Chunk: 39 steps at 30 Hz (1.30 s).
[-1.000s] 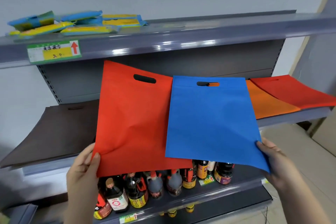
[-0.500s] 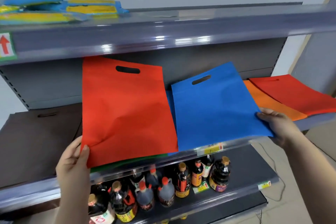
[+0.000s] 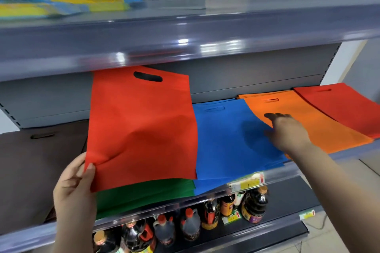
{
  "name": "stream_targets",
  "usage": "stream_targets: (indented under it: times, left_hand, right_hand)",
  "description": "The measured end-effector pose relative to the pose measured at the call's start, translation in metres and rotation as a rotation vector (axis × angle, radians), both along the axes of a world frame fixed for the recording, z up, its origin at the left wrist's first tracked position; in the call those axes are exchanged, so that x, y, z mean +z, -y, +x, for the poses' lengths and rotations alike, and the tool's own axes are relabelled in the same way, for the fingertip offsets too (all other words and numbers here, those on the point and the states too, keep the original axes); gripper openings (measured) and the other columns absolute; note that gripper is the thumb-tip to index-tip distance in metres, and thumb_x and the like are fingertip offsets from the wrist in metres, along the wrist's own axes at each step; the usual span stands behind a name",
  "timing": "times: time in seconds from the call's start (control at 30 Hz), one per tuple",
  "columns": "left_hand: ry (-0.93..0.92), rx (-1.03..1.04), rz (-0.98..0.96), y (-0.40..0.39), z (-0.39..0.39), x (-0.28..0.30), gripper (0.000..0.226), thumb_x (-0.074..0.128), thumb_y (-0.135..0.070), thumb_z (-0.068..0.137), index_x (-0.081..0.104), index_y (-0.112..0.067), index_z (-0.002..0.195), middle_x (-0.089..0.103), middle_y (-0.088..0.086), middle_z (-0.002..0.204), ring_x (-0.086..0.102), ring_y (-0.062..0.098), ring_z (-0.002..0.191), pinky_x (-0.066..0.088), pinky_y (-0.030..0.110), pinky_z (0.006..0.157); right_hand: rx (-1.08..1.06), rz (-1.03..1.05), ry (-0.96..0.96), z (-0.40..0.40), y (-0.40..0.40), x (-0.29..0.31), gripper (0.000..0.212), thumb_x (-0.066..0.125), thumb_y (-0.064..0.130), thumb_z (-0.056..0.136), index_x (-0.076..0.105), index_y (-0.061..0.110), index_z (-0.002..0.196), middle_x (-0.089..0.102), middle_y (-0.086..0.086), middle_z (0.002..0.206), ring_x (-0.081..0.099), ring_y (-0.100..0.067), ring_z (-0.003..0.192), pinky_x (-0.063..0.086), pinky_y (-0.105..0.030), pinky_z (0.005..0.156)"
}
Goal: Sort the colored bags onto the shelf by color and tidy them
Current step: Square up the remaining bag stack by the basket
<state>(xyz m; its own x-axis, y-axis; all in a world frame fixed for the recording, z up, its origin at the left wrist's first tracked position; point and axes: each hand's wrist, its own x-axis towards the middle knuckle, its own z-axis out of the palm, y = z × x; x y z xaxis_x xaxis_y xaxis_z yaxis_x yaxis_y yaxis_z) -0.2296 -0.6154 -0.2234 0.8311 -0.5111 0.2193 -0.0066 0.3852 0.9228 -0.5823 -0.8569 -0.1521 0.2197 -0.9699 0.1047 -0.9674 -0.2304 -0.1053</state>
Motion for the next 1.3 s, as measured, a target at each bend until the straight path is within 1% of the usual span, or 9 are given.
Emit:
stream_targets:
  times: [0.1,0.27,0.37,0.57,0.67,0.8,0.9,1.03,1.3]
  left_hand:
    - [0.018,-0.02,0.012,-0.005,0.004,0.001,0.031,0.047,-0.002,0.094,0.066,-0.021,0.11,0.069,0.004,0.104,0.059,0.027,0.111,0.045,0.043,0.098]
    - [-0.013,0.012,0.002,-0.013,-0.004,0.008,0.028,0.056,-0.009,0.087,0.065,-0.02,0.111,0.071,0.003,0.103,0.062,0.022,0.107,0.046,0.043,0.096]
    - [-0.025,0.025,-0.002,-0.013,-0.019,0.01,0.029,0.052,-0.004,0.091,0.067,-0.022,0.108,0.062,0.02,0.117,0.058,0.03,0.113,0.046,0.046,0.096]
    - [-0.005,-0.016,0.002,0.011,-0.065,0.023,0.02,0.065,-0.023,0.077,0.072,-0.027,0.095,0.068,0.011,0.109,0.061,0.024,0.105,0.048,0.037,0.095]
    - [0.061,-0.011,0.075,0.036,-0.091,0.02,0.036,0.056,-0.005,0.09,0.074,-0.036,0.089,0.073,-0.008,0.09,0.059,0.021,0.1,0.051,0.022,0.086]
    - [0.079,-0.034,0.136,0.062,-0.139,0.023,0.044,0.056,0.001,0.089,0.073,-0.039,0.093,0.072,0.001,0.099,0.061,0.027,0.105,0.046,0.041,0.098]
    - [0.059,-0.05,0.149,0.082,-0.181,0.027,0.044,0.058,0.001,0.087,0.074,-0.04,0.093,0.074,-0.006,0.095,0.063,0.021,0.104,0.048,0.039,0.097]
    - [0.028,-0.104,0.179,0.112,-0.245,0.031,0.049,0.056,0.004,0.087,0.074,-0.041,0.086,0.074,-0.013,0.083,0.066,0.002,0.083,0.053,0.017,0.082]
    - [0.071,-0.258,0.289,0.156,-0.366,0.029,0.029,0.06,-0.001,0.086,0.067,-0.027,0.095,0.074,-0.009,0.074,0.069,0.004,0.071,0.056,0.017,0.07]
  right_hand:
    - [0.127,-0.093,-0.181,0.027,-0.015,0.007,0.044,0.052,0.039,0.092,0.05,0.02,0.132,0.055,-0.002,0.133,0.046,-0.024,0.124,0.036,-0.033,0.098]
    - [0.277,0.637,0.924,0.081,-0.056,0.006,0.04,0.052,0.05,0.087,0.059,0.019,0.111,0.066,-0.001,0.111,0.062,-0.015,0.102,0.045,-0.028,0.091]
    - [0.299,0.884,1.212,0.092,-0.061,-0.002,0.027,0.059,0.033,0.088,0.057,0.011,0.104,0.07,-0.004,0.083,0.067,-0.015,0.072,0.054,-0.026,0.069]
    - [0.278,0.742,1.188,0.063,-0.046,-0.01,0.015,0.054,-0.003,0.09,0.062,0.009,0.091,0.062,0.002,0.06,0.06,-0.007,0.052,0.047,-0.02,0.051]
    - [0.247,0.6,1.164,0.03,-0.029,-0.011,0.021,0.055,-0.007,0.089,0.061,0.012,0.083,0.059,0.005,0.053,0.058,-0.004,0.046,0.045,-0.021,0.051]
    - [0.207,0.463,1.159,-0.02,-0.004,-0.014,0.028,0.055,-0.009,0.087,0.058,0.017,0.077,0.054,0.01,0.043,0.051,0.002,0.041,0.04,-0.016,0.046]
    - [0.181,0.35,1.108,-0.062,0.014,-0.015,0.03,0.058,-0.006,0.086,0.059,0.022,0.077,0.054,0.009,0.05,0.048,0.003,0.041,0.037,-0.022,0.049]
    - [0.14,0.228,1.066,-0.128,0.035,-0.016,0.026,0.061,-0.002,0.085,0.06,0.024,0.082,0.054,0.0,0.064,0.051,-0.006,0.054,0.037,-0.026,0.058]
    - [0.005,0.083,1.092,-0.266,0.066,-0.026,0.027,0.063,-0.005,0.083,0.061,0.022,0.083,0.056,0.001,0.067,0.051,-0.011,0.061,0.04,-0.02,0.06]
